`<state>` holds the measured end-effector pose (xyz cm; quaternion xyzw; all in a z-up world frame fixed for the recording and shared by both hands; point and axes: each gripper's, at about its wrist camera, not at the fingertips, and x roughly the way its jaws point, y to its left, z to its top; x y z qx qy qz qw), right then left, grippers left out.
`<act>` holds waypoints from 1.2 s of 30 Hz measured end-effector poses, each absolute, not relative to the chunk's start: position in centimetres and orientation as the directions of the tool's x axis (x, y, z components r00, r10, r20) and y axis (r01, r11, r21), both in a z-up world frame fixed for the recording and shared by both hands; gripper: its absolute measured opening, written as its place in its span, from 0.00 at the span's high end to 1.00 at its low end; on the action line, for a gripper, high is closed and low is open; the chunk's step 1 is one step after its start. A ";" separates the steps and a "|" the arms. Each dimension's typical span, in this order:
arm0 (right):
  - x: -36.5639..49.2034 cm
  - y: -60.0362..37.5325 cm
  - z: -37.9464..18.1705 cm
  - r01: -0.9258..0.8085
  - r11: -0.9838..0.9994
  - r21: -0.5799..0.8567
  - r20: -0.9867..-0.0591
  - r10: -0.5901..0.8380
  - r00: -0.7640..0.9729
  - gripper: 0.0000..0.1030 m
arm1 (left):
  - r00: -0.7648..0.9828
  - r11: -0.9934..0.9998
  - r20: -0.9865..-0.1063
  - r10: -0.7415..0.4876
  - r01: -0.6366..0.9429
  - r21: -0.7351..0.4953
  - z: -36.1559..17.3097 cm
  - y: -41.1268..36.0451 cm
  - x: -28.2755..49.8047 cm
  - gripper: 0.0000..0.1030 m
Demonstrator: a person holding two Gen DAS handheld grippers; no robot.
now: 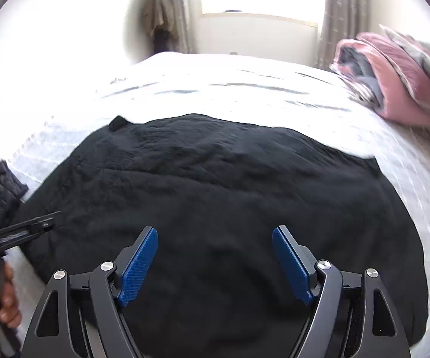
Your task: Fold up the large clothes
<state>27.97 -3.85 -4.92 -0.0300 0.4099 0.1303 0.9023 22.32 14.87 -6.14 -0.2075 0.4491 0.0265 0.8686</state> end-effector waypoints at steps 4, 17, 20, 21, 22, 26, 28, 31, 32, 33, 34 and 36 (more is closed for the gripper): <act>32.8 -1.9 -11.0 -0.239 0.969 0.069 -0.857 0.180 0.483 0.43 | 0.584 0.907 -0.799 -0.144 -0.244 -0.342 -6.4 15.0 22.5 0.43; 40.9 -3.2 -6.2 -0.134 0.988 0.074 -0.794 0.139 0.592 0.67 | 0.572 0.883 -0.798 -0.190 -0.256 -0.394 -6.5 15.9 22.6 0.42; 44.6 -3.2 -11.2 -0.087 0.994 0.072 -0.863 0.106 0.494 0.67 | 0.572 0.876 -0.794 -0.207 -0.252 -0.411 -6.5 16.0 22.6 0.42; 45.0 -2.9 -12.2 -0.097 0.993 0.063 -0.861 0.103 0.499 0.68 | 0.576 0.873 -0.788 -0.217 -0.247 -0.420 -6.5 16.1 22.6 0.42; 45.1 -2.4 -12.1 -0.103 0.994 0.033 -0.859 0.081 0.506 0.68 | 0.575 0.873 -0.790 -0.213 -0.251 -0.418 -6.5 16.2 22.7 0.42; 45.5 -0.9 -11.4 -0.119 0.990 -0.070 -0.875 -0.004 0.484 0.67 | 0.568 0.874 -0.796 -0.209 -0.256 -0.413 -6.6 16.3 22.7 0.42; 44.0 -1.9 -10.1 -0.095 0.995 -0.005 -0.875 0.041 0.483 0.66 | 0.574 0.868 -0.789 -0.219 -0.254 -0.426 -6.7 16.6 22.4 0.42; 39.9 -3.5 -7.2 -0.103 0.991 0.086 -0.844 0.127 0.521 0.65 | 0.579 0.855 -0.779 -0.242 -0.253 -0.453 -6.6 17.0 22.2 0.42; 37.7 -4.2 -6.2 -0.098 0.992 0.078 -0.837 0.118 0.534 0.64 | 0.580 0.852 -0.777 -0.245 -0.254 -0.458 -6.6 17.0 22.2 0.42; 35.5 -4.7 -5.2 -0.103 0.992 0.071 -0.832 0.116 0.542 0.64 | 0.581 0.849 -0.775 -0.248 -0.254 -0.462 -6.6 17.1 22.2 0.42; 33.1 -5.2 -4.4 -0.121 0.990 0.070 -0.829 0.125 0.546 0.64 | 0.581 0.850 -0.776 -0.247 -0.254 -0.461 -6.6 17.0 22.1 0.42; 29.6 -6.1 -3.5 -0.134 0.988 0.080 -0.813 0.142 0.564 0.64 | 0.581 0.854 -0.777 -0.241 -0.253 -0.454 -6.4 16.8 22.1 0.42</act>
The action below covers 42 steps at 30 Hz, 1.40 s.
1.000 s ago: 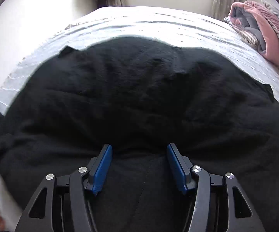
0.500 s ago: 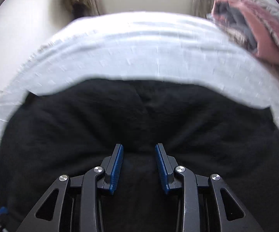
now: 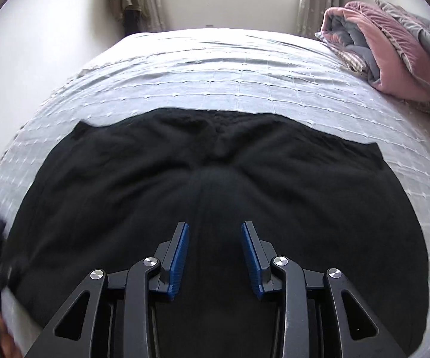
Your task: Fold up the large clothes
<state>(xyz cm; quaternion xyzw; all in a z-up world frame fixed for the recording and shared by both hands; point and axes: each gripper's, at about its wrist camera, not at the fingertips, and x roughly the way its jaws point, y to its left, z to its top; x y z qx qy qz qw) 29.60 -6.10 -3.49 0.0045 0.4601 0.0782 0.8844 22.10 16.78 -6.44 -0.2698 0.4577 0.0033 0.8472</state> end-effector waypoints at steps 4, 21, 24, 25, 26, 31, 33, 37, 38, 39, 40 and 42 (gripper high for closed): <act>23.1 -7.9 -3.1 -0.145 0.985 0.090 -0.786 0.160 0.598 0.64 | 0.584 0.858 -0.778 -0.232 -0.254 -0.447 -6.4 16.5 21.7 0.42; 20.2 -2.6 -9.8 -0.197 0.980 0.022 -0.816 0.131 0.563 0.76 | 0.582 0.896 -0.792 -0.186 -0.229 -0.379 -6.2 15.3 21.1 0.41; 19.8 -2.6 -9.6 -0.184 0.983 0.020 -0.803 0.125 0.582 0.76 | 0.602 0.876 -0.771 -0.209 -0.235 -0.421 -5.8 16.1 20.2 0.39; 19.6 -2.6 -9.4 -0.179 0.984 0.017 -0.799 0.121 0.589 0.76 | 0.610 0.868 -0.761 -0.220 -0.234 -0.439 -5.7 16.4 19.7 0.35; 19.6 -2.5 -9.2 -0.175 0.984 0.013 -0.796 0.116 0.594 0.76 | 0.619 0.860 -0.751 -0.230 -0.231 -0.455 -5.5 16.8 19.2 0.31; 18.6 -3.1 -7.6 -0.146 0.989 0.014 -0.775 0.103 0.624 0.76 | 0.650 0.830 -0.729 -0.214 -0.273 -0.487 -4.7 19.5 17.3 0.27; 18.2 -3.6 -6.7 -0.121 0.993 -0.002 -0.755 0.078 0.651 0.75 | 0.641 0.824 -0.754 -0.139 -0.347 -0.447 -4.7 20.7 16.8 0.24; 17.4 -5.1 -5.0 -0.065 0.998 -0.023 -0.717 0.029 0.697 0.75 | 0.645 0.797 -0.751 -0.142 -0.375 -0.473 -5.0 22.0 16.3 0.23; 17.3 -5.5 -4.8 -0.045 0.998 -0.032 -0.712 0.009 0.703 0.75 | 0.634 0.797 -0.760 -0.145 -0.380 -0.469 -5.3 21.9 16.5 0.23; 17.2 -5.9 -4.6 -0.032 0.999 -0.037 -0.708 -0.004 0.706 0.75 | 0.620 0.802 -0.772 -0.143 -0.384 -0.457 -5.6 21.7 16.8 0.23; 17.2 -6.4 -4.5 -0.015 0.999 -0.041 -0.704 -0.018 0.710 0.75 | 0.611 0.809 -0.780 -0.136 -0.386 -0.444 -5.7 21.6 17.0 0.23; 17.2 -7.3 -4.1 0.023 0.999 -0.045 -0.696 -0.048 0.716 0.75 | 0.599 0.830 -0.793 -0.111 -0.383 -0.406 -5.7 20.9 17.2 0.22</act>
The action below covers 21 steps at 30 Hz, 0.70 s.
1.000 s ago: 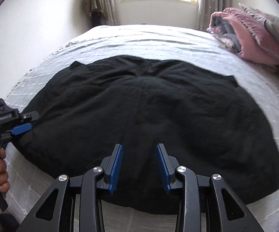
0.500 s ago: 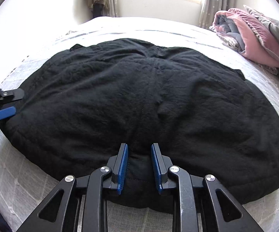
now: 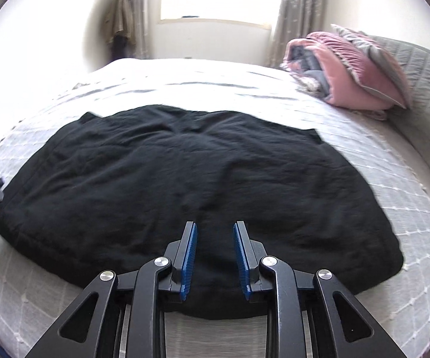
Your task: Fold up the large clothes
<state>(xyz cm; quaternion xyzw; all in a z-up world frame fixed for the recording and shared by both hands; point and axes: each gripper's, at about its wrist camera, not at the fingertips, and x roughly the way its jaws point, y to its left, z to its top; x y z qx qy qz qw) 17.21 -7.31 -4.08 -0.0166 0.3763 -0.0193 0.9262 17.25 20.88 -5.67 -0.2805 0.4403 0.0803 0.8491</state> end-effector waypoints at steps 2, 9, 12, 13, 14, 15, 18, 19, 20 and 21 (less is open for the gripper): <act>17.2 -8.4 -3.6 0.068 0.997 -0.042 -0.683 -0.079 0.726 0.75 | 0.589 0.847 -0.803 -0.095 -0.376 -0.376 -5.7 20.3 17.5 0.19; 17.3 -11.1 -2.6 0.159 0.987 -0.025 -0.656 -0.136 0.742 0.37 | 0.481 0.909 -0.876 -0.045 -0.343 -0.236 -7.2 18.0 18.5 0.09; 17.4 -11.4 -2.7 0.154 0.988 -0.015 -0.664 -0.125 0.737 0.37 | 0.457 0.875 -0.884 -0.098 -0.384 -0.295 -8.3 18.1 18.6 0.08; 17.5 -11.4 -2.7 0.152 0.988 -0.007 -0.670 -0.118 0.733 0.37 | 0.461 0.859 -0.879 -0.120 -0.396 -0.325 -8.5 18.3 18.5 0.08; 17.6 -11.5 -2.8 0.152 0.988 -0.002 -0.675 -0.114 0.729 0.37 | 0.466 0.832 -0.869 -0.167 -0.406 -0.378 -8.8 18.7 18.5 0.08; 17.6 -11.5 -2.9 0.152 0.988 -0.001 -0.677 -0.112 0.727 0.37 | 0.478 0.784 -0.840 -0.256 -0.406 -0.470 -9.5 19.1 18.5 0.08; 17.8 -11.3 -3.2 0.146 0.989 0.000 -0.682 -0.107 0.723 0.37 | 0.525 0.650 -0.767 -0.368 -0.445 -0.616 -10.7 20.0 18.3 0.08; 17.8 -11.3 -3.3 0.144 0.990 0.000 -0.685 -0.105 0.721 0.37 | 0.539 0.648 -0.762 -0.359 -0.444 -0.619 -10.6 20.0 18.3 0.08; 17.8 -11.4 -3.3 0.143 0.990 0.002 -0.687 -0.103 0.719 0.37 | 0.550 0.647 -0.756 -0.355 -0.439 -0.624 -10.5 20.1 18.5 0.08; 17.9 -11.4 -3.4 0.143 0.990 0.006 -0.689 -0.100 0.718 0.37 | 0.559 0.639 -0.752 -0.348 -0.446 -0.627 -10.5 20.3 18.6 0.08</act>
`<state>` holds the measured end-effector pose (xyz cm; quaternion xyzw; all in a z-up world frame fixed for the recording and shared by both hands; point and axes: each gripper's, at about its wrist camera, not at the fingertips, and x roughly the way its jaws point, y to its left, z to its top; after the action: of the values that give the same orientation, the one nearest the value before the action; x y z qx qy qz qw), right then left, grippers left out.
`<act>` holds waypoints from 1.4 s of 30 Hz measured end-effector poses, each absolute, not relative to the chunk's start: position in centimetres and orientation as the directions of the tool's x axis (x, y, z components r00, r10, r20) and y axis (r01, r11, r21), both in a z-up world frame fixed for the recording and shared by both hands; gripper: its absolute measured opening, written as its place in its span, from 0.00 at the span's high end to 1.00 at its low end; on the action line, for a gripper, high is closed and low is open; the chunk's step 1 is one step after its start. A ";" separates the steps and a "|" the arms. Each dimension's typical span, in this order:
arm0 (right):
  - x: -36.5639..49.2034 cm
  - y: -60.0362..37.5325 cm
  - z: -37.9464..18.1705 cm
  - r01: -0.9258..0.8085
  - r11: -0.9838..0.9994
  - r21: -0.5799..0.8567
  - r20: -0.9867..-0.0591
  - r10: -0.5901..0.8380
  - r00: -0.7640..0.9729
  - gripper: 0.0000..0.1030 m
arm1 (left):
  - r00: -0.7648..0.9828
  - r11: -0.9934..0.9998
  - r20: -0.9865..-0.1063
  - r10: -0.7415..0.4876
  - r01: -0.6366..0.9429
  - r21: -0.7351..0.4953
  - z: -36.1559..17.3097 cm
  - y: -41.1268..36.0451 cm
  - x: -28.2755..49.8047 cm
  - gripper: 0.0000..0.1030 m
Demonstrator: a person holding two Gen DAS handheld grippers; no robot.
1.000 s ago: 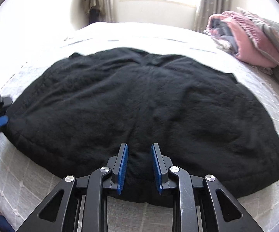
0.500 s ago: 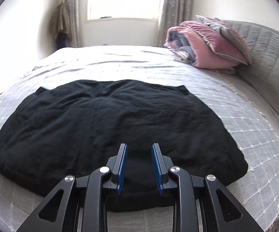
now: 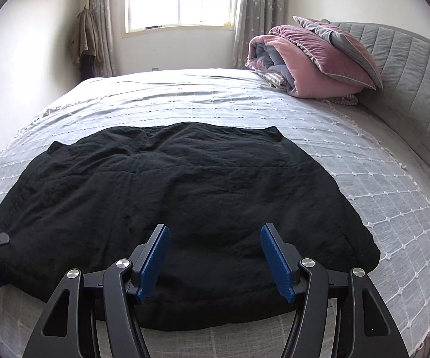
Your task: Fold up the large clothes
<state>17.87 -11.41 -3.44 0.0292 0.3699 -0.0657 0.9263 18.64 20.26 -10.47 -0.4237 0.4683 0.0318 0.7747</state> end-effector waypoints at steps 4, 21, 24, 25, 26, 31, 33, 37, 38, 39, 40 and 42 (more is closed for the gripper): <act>17.9 -11.8 -3.6 0.160 0.987 0.009 -0.692 -0.109 0.714 0.37 | 0.593 0.597 -0.741 -0.315 -0.482 -0.641 -10.8 20.7 19.2 0.09; 18.1 -16.9 -4.3 0.335 0.925 0.182 -0.753 -0.088 0.652 0.37 | 0.643 0.569 -0.732 -0.224 -0.524 -0.634 -10.7 20.2 21.7 0.45; 18.0 -16.9 -4.4 0.332 0.926 0.178 -0.755 -0.088 0.649 0.37 | 0.693 0.572 -0.688 -0.215 -0.482 -0.664 -9.6 20.0 21.0 0.69; 18.0 -16.8 -4.4 0.329 0.927 0.178 -0.757 -0.085 0.648 0.37 | 0.710 0.581 -0.671 -0.214 -0.459 -0.672 -9.0 19.8 20.8 0.72; 18.0 -16.8 -4.4 0.327 0.928 0.178 -0.756 -0.083 0.649 0.37 | 0.725 0.596 -0.657 -0.205 -0.440 -0.672 -8.4 19.7 20.8 0.74; 18.2 -16.9 -4.3 0.323 0.929 0.179 -0.753 -0.082 0.653 0.37 | 0.803 0.755 -0.584 -0.121 -0.307 -0.579 -3.9 16.8 20.5 0.76; 18.2 -17.1 -4.2 0.325 0.927 0.187 -0.752 -0.078 0.654 0.37 | 0.834 0.833 -0.546 -0.086 -0.240 -0.498 -1.9 14.9 20.4 0.77; 18.2 -17.6 -4.1 0.338 0.922 0.191 -0.751 -0.085 0.655 0.37 | 0.872 0.916 -0.485 -0.060 -0.146 -0.375 0.8 12.3 20.4 0.77; 18.2 -17.8 -4.1 0.341 0.920 0.192 -0.752 -0.085 0.654 0.37 | 0.882 0.930 -0.468 -0.062 -0.118 -0.347 1.4 11.5 20.3 0.77; 18.2 -17.8 -4.1 0.345 0.918 0.195 -0.752 -0.086 0.654 0.37 | 0.889 0.940 -0.453 -0.067 -0.097 -0.328 1.9 11.1 20.3 0.77; 18.2 -18.0 -4.0 0.348 0.916 0.199 -0.751 -0.086 0.655 0.37 | 0.895 0.946 -0.441 -0.072 -0.078 -0.313 2.3 10.7 20.2 0.77; 18.1 -18.5 -4.0 0.360 0.910 0.207 -0.750 -0.088 0.655 0.37 | 0.905 0.959 -0.417 -0.089 -0.034 -0.280 3.2 9.8 20.0 0.78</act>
<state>18.13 -18.54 -4.02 0.1712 0.3960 -0.1254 0.8934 19.99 9.83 3.19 -0.1419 0.2179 -0.0143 0.9655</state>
